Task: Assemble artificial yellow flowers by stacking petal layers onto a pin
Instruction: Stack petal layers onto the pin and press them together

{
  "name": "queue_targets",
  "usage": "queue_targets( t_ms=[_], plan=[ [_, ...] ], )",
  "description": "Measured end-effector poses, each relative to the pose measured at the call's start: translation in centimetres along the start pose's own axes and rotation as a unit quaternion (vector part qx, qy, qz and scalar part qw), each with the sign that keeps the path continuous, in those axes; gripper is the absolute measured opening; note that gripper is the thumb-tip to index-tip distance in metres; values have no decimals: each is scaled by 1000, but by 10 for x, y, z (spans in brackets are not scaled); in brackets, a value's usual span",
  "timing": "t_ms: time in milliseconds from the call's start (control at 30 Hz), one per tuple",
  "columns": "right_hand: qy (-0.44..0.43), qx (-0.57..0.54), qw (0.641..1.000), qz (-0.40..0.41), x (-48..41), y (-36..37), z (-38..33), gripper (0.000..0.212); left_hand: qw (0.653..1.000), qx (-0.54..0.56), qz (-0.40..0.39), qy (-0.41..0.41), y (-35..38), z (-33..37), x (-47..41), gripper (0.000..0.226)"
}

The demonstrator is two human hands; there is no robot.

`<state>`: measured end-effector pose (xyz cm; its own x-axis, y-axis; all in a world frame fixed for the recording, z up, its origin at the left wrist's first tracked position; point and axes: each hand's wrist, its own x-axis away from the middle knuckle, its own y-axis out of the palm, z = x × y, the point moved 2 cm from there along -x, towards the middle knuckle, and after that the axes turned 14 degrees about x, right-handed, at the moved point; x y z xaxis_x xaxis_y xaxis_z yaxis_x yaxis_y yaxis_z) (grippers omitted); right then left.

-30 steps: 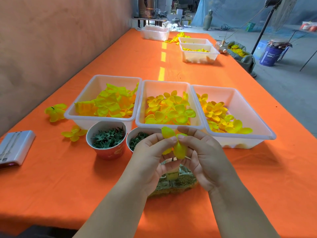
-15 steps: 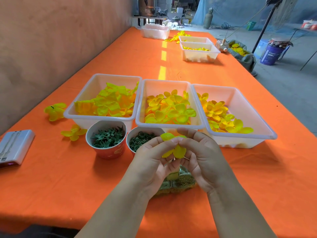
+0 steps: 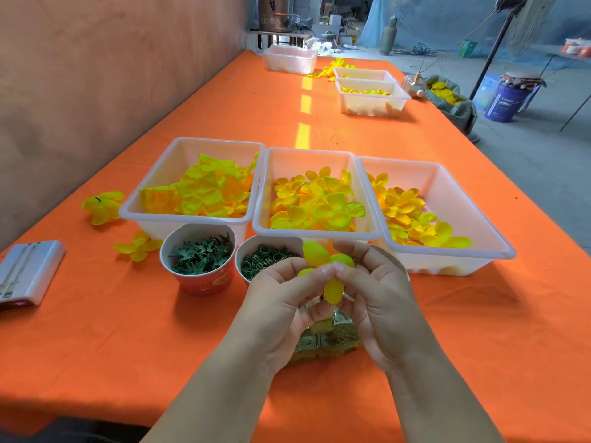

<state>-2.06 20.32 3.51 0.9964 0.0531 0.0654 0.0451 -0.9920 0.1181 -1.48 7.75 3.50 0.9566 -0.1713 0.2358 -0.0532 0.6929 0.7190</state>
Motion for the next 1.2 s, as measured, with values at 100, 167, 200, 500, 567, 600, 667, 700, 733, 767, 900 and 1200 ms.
queue_targets(
  t_ms=[100, 167, 200, 500, 567, 600, 667, 700, 733, 767, 900, 1200],
  plan=[
    [7, 7, 1000, 15, -2, 1, -1, 24, 1000, 7, 22, -9, 3, 0, -1, 24],
    [-7, 8, 1000, 23, -2, 2, -4, 22, 1000, 2, 21, -1, 7, 1, 0, 21],
    [-18, 9, 999, 29, -2, 3, -5, 21, 1000, -6, 16, 6, 9, 2, 1, 19],
    [-12, 47, 998, 31, -7, 3, -7, 20, 999, -23, 31, 14, 9, 5, -2, 12],
    [-5, 37, 999, 26, -6, 2, -6, 21, 999, -16, 27, 14, 8, 3, -2, 9],
    [-4, 31, 999, 23, -6, 1, -5, 21, 999, -15, 24, 15, 7, 3, -1, 9],
    [-3, 25, 1000, 18, -4, 0, -5, 21, 1000, -18, 17, 18, 7, 2, 0, 8],
    [-2, 25, 1000, 17, -4, 0, -5, 20, 1000, -21, 14, 18, 7, 2, 0, 8],
    [0, 28, 999, 17, -4, -1, -5, 20, 999, -23, 15, 18, 7, 1, -1, 9],
    [4, 29, 999, 17, -5, -1, -4, 21, 999, -24, 17, 17, 7, 0, -2, 9],
    [21, 31, 999, 20, -8, 0, -3, 21, 1000, -9, 16, -3, 7, 0, -4, 7],
    [-38, 168, 983, 68, -7, -5, 3, 21, 977, -139, 64, 146, -10, 3, -2, 37]
  ],
)
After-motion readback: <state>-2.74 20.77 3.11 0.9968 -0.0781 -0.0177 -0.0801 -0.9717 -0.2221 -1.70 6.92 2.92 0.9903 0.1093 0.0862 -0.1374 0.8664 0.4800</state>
